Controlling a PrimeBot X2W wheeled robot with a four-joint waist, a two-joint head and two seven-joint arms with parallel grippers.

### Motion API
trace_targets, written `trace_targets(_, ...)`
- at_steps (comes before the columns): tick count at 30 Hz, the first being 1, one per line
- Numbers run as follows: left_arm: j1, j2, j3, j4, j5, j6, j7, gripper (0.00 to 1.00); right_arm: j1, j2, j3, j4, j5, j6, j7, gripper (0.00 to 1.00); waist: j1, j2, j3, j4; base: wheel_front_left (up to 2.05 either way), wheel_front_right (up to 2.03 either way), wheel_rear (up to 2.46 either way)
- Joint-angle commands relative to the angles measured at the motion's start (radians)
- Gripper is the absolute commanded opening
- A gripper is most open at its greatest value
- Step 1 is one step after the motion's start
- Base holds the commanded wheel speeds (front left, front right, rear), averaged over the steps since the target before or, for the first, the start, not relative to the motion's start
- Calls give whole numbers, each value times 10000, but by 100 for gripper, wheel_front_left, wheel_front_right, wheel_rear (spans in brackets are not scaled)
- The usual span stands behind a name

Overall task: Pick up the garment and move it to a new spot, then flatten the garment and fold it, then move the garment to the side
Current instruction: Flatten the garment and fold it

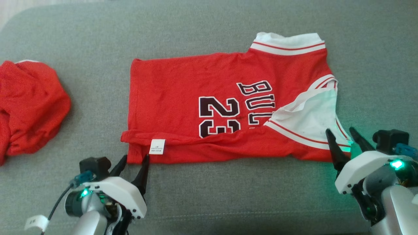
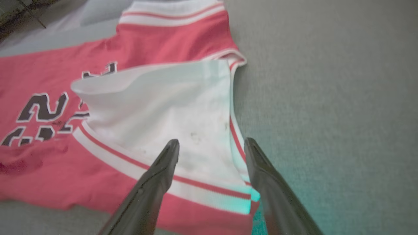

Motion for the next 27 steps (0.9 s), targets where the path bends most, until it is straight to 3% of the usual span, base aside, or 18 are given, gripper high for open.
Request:
trace_targets(1, -554, 111, 370, -141, -99, -75, 51, 100, -278, -156, 86, -221, 63, -7, 322, 100, 0, 0, 197, -13, 0, 0, 0)
trace_targets(9, -996, 20, 445, 540, -590, -311, 472, 100, -355, 161, -183, 16, 299, -7, 1792, 100, 0, 0, 607, -54, 0, 0, 0)
trace_targets(10, -1040, 20, 444, 604, -640, -363, 497, 86, -368, 212, -210, 22, 379, -7, 1889, 100, 0, 0, 630, -58, 0, 0, 0)
trace_targets(11, -1081, 27, 447, 665, -682, -416, 503, 42, -369, 245, -233, 60, 418, -7, 2034, 100, 0, 0, 641, -63, 0, 0, 0)
trace_targets(12, -1117, 43, 440, 727, -697, -455, 498, 7, -379, 273, -259, 55, 453, -7, 2095, 74, 0, 0, 644, -67, 0, 0, 0)
trace_targets(13, -1143, 54, 432, 779, -713, -494, 485, 0, -389, 299, -280, 46, 494, -7, 2115, 32, 0, 0, 640, -70, 0, 0, 0)
trace_targets(14, -1166, 62, 427, 818, -726, -536, 448, 0, -390, 308, -292, 51, 514, -7, 2128, 0, 0, 0, 626, -69, 0, 0, 0)
trace_targets(27, -593, 305, 450, 66, -713, -518, -47, 0, 323, 506, -827, -554, 606, -7, 1426, 0, 0, 0, 41, 55, 0, 0, 0)
